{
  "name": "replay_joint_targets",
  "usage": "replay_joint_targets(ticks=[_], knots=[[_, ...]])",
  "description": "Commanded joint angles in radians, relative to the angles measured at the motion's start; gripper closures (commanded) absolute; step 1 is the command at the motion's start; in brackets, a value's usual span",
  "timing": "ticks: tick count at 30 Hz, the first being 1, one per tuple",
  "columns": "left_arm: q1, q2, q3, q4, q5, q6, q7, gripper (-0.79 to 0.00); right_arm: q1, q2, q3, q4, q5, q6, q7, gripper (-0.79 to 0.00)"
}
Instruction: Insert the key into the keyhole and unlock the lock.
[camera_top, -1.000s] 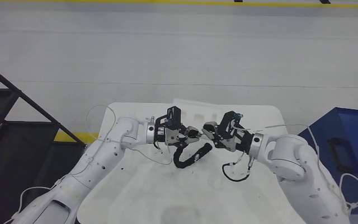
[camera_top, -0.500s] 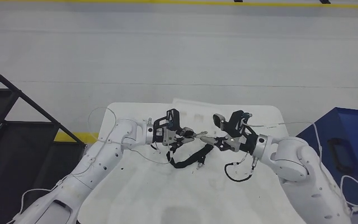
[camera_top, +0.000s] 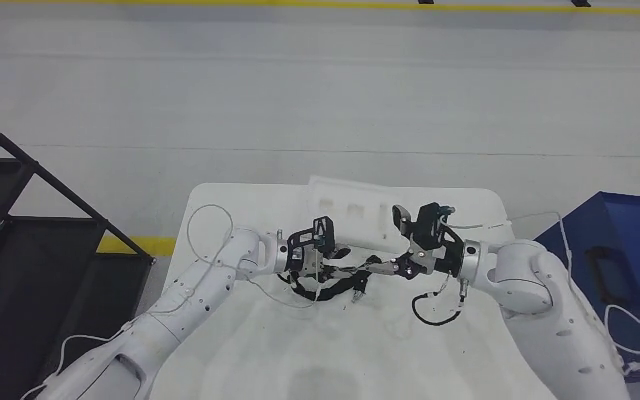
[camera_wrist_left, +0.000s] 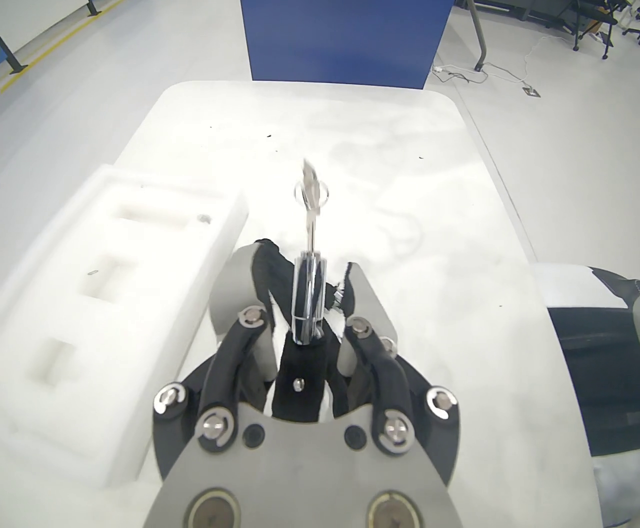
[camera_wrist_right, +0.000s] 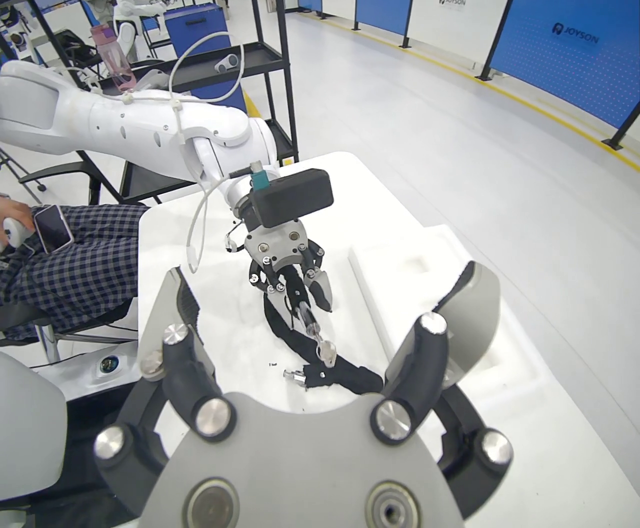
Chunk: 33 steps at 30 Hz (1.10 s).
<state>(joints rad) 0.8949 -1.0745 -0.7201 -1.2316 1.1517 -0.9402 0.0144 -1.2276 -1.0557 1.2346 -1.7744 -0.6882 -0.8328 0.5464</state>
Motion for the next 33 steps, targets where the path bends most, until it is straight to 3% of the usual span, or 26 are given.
replay_joint_targets(ticks=[1,9,15,22,28,33], knots=[[-0.016,-0.004,-0.001,0.007,0.005,-0.013,0.011,-0.785,0.039,-0.001,-0.020,0.045,0.006,-0.030,0.022,-0.785],[-0.136,0.002,-0.065,0.053,0.018,-0.072,0.055,-0.785,0.204,-0.007,-0.069,0.195,0.026,-0.169,0.015,-0.785],[-0.269,0.035,-0.055,0.067,-0.020,-0.072,0.103,-0.785,0.300,-0.006,-0.111,0.259,0.034,-0.180,0.009,-0.785],[-0.445,0.079,0.070,0.144,-0.146,-0.072,0.170,-0.785,0.400,-0.009,-0.130,0.339,0.039,-0.158,-0.013,-0.785],[-0.574,0.108,0.215,0.225,-0.231,-0.072,0.226,-0.785,0.452,-0.011,-0.132,0.378,0.021,-0.144,-0.021,-0.785],[-0.660,0.140,0.360,0.237,-0.229,-0.072,0.295,-0.785,0.488,-0.014,-0.154,0.405,0.033,-0.152,-0.019,-0.785]])
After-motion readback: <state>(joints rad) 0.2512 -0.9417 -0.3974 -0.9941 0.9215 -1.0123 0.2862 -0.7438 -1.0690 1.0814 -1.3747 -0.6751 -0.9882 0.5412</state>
